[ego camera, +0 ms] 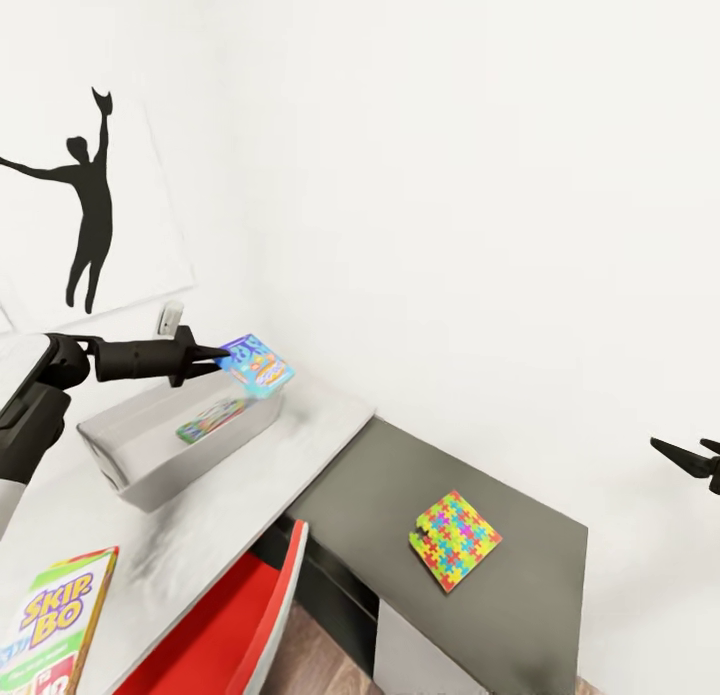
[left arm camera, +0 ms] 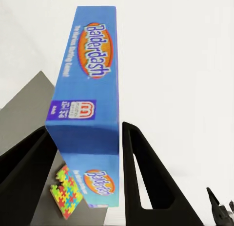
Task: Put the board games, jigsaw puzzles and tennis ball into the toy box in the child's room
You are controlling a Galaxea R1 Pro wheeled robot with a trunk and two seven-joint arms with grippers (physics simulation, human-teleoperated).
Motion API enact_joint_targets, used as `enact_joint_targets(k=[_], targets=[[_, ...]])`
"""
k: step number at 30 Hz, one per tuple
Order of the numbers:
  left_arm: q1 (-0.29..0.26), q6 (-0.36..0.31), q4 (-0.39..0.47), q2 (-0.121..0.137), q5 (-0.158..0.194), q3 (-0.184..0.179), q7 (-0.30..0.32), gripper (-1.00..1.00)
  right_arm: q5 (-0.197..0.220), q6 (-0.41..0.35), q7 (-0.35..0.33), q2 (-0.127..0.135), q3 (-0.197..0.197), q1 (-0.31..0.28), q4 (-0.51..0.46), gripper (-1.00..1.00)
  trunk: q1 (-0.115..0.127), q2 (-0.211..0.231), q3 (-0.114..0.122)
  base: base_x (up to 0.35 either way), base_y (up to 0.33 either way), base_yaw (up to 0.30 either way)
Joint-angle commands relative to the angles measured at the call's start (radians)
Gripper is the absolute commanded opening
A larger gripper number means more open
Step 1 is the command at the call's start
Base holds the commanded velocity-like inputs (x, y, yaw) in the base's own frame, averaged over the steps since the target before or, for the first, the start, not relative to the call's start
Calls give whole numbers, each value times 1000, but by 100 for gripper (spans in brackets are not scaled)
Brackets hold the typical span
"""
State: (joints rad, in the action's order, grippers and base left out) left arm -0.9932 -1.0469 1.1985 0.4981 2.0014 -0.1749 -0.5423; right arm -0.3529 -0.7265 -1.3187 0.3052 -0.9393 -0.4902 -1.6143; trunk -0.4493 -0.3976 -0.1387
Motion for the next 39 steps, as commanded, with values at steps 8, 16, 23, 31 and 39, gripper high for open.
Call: enact_joint_targets(k=[8,16,23,31,39], targets=[[28,6,-4,25,3,5,-4,-100,-11,-2,-15,-14,3,-2,-1,100,-1,-2,-2,142,120,-173],[39,22,-49,39,-82,12,39,-100,-10,16,-29,-40,4,-8,-1,100,-1,-2,-2,0,0,0],[39,22,-49,39,-98,12,77,-100,-10,16,-29,-40,4,-8,-1,100,-1,-2,-2,0,0,0],[45,15,-37,36,-87,9,99,-100,-9,5,-17,-44,0,-7,-1,100,-1,-2,-2,0,0,0],[54,10,8,37,-40,12,54,-100,-8,-9,1,-49,9,-2,-1,100,-1,-2,-2,0,0,0]])
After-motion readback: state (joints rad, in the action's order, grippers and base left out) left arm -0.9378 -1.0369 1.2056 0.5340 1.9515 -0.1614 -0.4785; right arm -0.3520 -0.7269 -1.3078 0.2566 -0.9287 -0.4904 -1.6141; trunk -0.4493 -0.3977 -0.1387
